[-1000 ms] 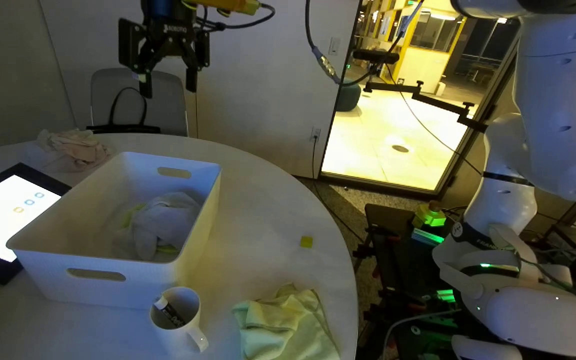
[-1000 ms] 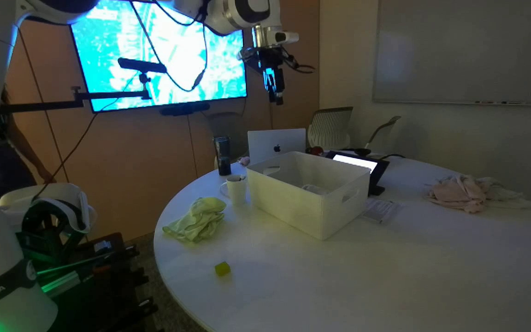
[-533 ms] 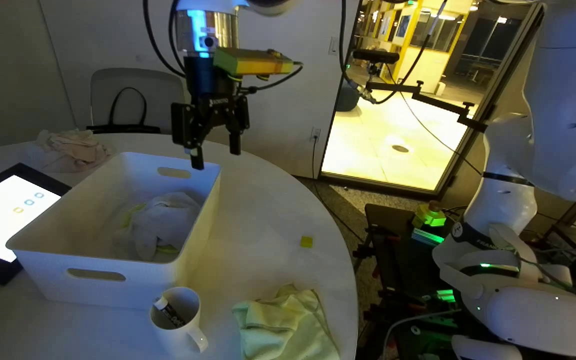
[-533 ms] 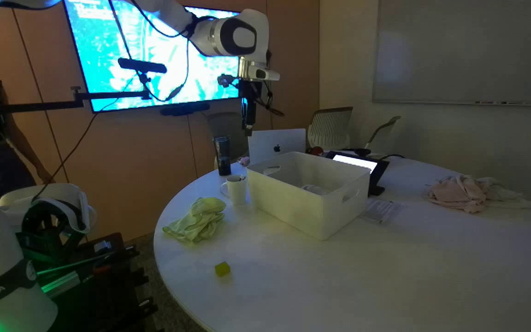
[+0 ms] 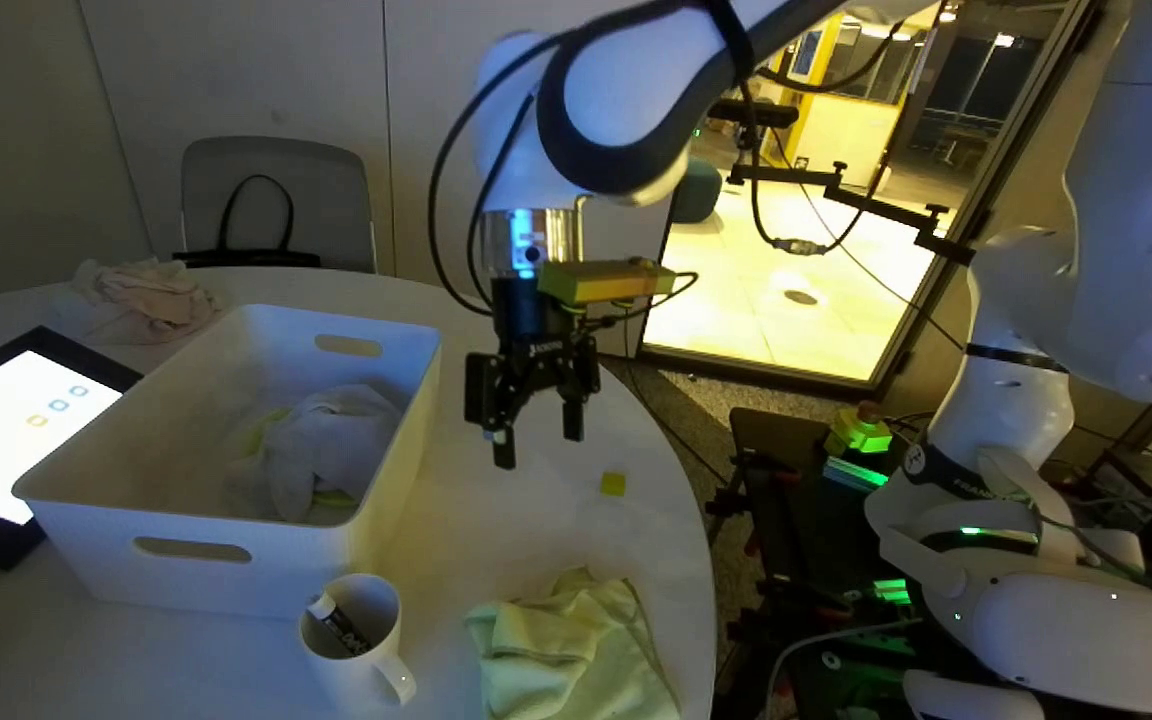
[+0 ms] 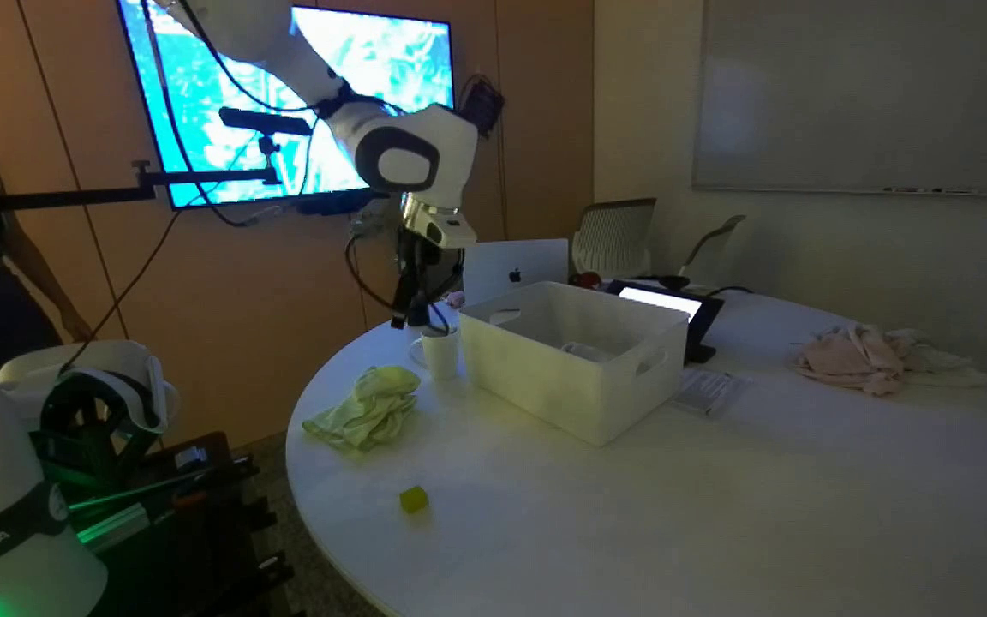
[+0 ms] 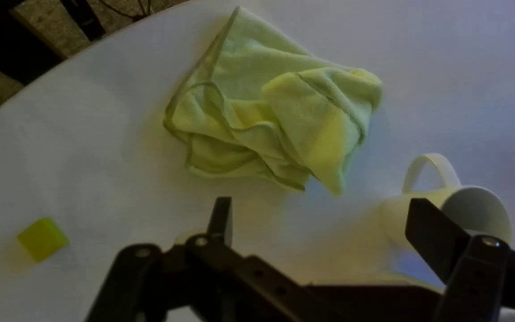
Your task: Put the cloths in the box, then put the marker and the yellow object in the cup
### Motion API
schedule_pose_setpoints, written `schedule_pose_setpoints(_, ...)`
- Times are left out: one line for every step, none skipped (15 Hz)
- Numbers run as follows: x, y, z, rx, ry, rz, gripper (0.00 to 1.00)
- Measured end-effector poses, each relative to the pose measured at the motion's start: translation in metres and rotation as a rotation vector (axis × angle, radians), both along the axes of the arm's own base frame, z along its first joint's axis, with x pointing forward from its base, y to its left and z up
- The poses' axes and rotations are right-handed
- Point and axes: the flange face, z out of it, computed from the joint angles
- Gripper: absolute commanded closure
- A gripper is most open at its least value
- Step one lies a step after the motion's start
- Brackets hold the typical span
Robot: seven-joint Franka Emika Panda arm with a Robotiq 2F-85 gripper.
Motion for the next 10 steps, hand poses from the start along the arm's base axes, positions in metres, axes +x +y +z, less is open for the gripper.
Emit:
schedule_pose_setpoints(-0.016,-0.005,-0.018,0.023,0.016,-0.023,0.0)
schedule_pose_setpoints(-0.031,-0.01,-0.035,0.043,0.03,-0.044,0.0)
schedule_pose_setpoints(-0.046,-0.015,-0.051,0.061,0.042,-0.065,0.0)
schedule_pose_setpoints(-0.06,-0.02,-0.064,0.073,0.056,-0.091,0.0)
schedule_pose_setpoints(-0.071,-0.026,-0.074,0.079,0.065,-0.116,0.0)
schedule_pose_setpoints(-0.081,-0.031,-0.083,0.08,0.071,-0.14,0.0)
schedule_pose_setpoints(-0.089,-0.036,-0.089,0.078,0.078,-0.164,0.0)
schedule_pose_setpoints(-0.096,-0.041,-0.093,0.074,0.085,-0.183,0.0)
schedule_pose_setpoints(-0.101,-0.047,-0.097,0.065,0.089,-0.201,0.0)
schedule_pose_setpoints(-0.105,-0.053,-0.099,0.057,0.097,-0.223,0.0)
